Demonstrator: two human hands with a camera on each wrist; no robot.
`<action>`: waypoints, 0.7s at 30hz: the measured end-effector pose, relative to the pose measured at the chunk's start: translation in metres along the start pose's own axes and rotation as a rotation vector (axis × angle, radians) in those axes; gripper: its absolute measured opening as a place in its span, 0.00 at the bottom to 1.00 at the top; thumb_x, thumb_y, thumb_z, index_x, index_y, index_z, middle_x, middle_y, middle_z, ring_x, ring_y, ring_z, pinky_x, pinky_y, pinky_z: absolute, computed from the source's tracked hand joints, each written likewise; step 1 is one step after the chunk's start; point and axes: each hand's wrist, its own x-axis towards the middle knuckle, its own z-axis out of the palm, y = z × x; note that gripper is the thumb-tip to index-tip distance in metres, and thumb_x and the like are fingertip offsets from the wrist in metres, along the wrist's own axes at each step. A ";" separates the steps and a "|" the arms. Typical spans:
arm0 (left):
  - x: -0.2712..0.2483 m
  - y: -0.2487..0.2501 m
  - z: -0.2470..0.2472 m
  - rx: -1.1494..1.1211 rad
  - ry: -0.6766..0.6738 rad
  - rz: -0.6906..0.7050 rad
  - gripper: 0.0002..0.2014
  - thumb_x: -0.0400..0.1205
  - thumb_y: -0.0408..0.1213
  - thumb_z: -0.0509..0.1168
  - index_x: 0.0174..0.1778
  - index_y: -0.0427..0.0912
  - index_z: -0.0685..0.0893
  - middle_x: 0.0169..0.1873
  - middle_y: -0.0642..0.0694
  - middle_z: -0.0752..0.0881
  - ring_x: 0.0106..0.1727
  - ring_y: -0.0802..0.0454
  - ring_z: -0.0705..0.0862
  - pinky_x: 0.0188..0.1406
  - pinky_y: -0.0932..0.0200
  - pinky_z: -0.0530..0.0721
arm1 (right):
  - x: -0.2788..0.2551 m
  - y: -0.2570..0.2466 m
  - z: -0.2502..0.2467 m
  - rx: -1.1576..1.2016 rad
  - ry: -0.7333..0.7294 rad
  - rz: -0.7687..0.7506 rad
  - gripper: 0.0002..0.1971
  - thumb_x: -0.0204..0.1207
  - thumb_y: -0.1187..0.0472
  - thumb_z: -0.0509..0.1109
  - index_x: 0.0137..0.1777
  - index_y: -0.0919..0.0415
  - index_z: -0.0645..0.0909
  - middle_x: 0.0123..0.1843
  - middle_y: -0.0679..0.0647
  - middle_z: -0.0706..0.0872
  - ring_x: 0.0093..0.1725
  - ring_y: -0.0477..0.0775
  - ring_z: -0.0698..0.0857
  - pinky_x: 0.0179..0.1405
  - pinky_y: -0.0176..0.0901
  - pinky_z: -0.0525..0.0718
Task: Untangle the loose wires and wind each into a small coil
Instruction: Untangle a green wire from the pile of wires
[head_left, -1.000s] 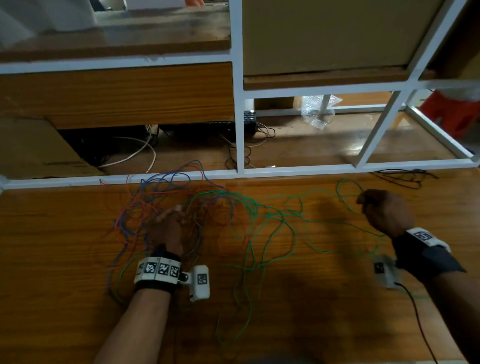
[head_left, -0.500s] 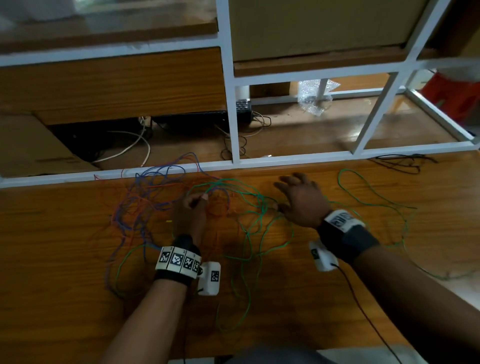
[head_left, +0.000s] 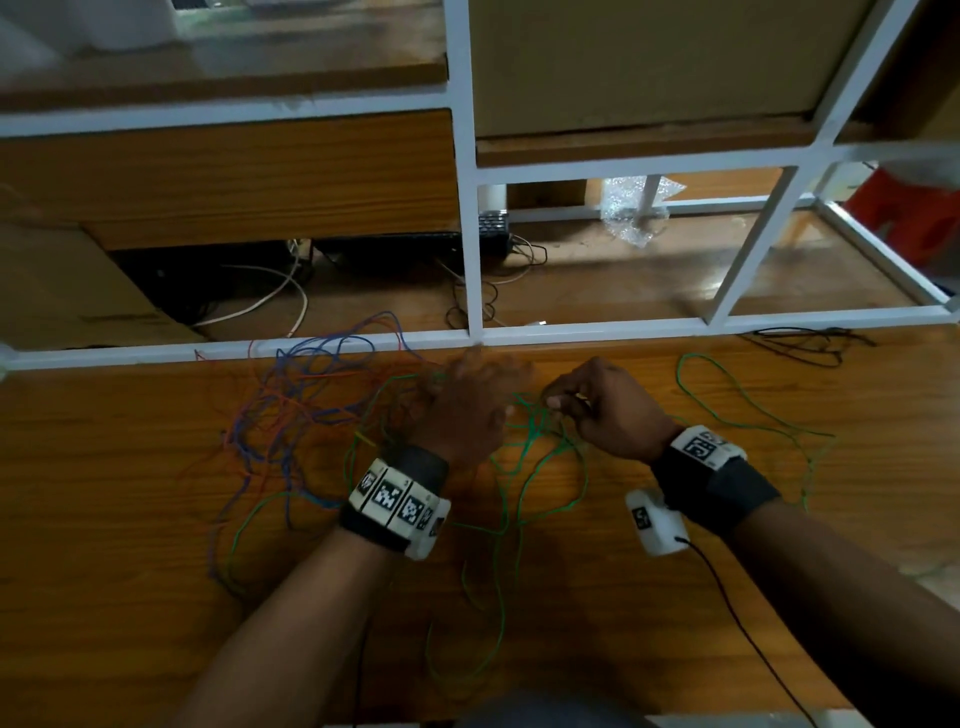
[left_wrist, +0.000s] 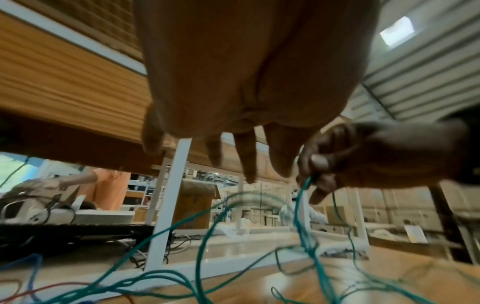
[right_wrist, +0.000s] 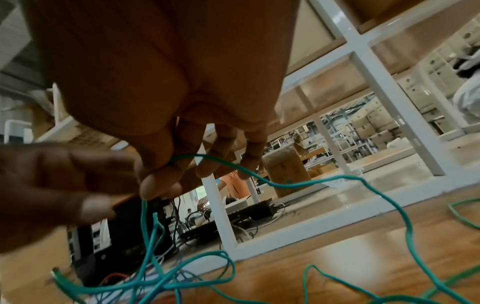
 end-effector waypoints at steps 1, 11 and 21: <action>0.008 0.001 0.003 -0.008 -0.097 0.002 0.28 0.83 0.35 0.59 0.82 0.51 0.72 0.81 0.47 0.72 0.86 0.40 0.59 0.85 0.42 0.47 | -0.001 -0.004 -0.007 0.018 0.022 0.012 0.07 0.83 0.62 0.73 0.49 0.58 0.93 0.42 0.43 0.92 0.42 0.37 0.88 0.43 0.36 0.81; 0.023 -0.034 -0.024 -0.274 0.290 -0.160 0.10 0.86 0.45 0.64 0.49 0.50 0.92 0.44 0.51 0.92 0.45 0.57 0.87 0.51 0.61 0.85 | -0.042 0.038 -0.069 -0.177 0.378 0.249 0.08 0.77 0.66 0.79 0.50 0.52 0.95 0.45 0.55 0.91 0.49 0.58 0.87 0.46 0.47 0.83; 0.009 -0.044 -0.016 -0.617 0.482 -0.449 0.07 0.84 0.39 0.69 0.42 0.50 0.90 0.37 0.44 0.92 0.41 0.50 0.92 0.47 0.49 0.90 | -0.079 0.070 -0.058 -0.541 -0.085 0.650 0.25 0.76 0.52 0.80 0.73 0.48 0.83 0.67 0.58 0.89 0.70 0.67 0.82 0.65 0.62 0.85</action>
